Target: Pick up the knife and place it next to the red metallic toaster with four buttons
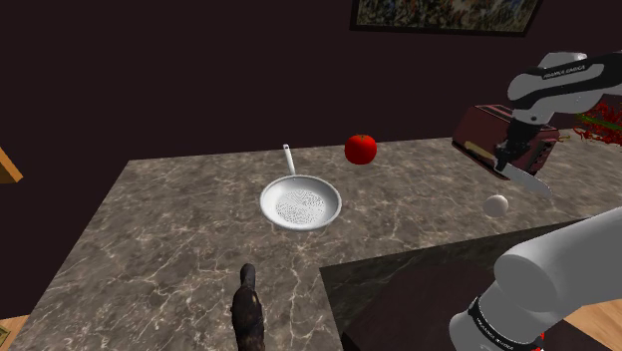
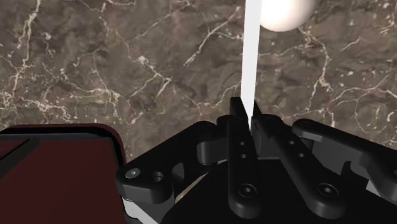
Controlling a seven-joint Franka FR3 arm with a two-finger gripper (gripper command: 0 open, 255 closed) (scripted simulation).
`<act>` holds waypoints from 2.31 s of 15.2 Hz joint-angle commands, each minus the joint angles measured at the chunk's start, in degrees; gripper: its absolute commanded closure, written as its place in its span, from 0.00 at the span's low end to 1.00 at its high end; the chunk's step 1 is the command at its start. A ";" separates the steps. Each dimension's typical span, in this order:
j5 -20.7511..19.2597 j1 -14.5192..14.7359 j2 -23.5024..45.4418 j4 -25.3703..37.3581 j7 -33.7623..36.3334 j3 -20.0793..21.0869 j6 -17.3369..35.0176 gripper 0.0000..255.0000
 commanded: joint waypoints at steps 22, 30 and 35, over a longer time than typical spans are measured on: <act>3.36 1.95 9.56 -8.20 -3.34 -5.37 16.83 1.00; 3.35 1.94 9.55 -8.19 -3.34 -5.37 16.82 0.00; 1.17 1.03 5.01 -5.30 -1.40 -3.27 9.98 0.00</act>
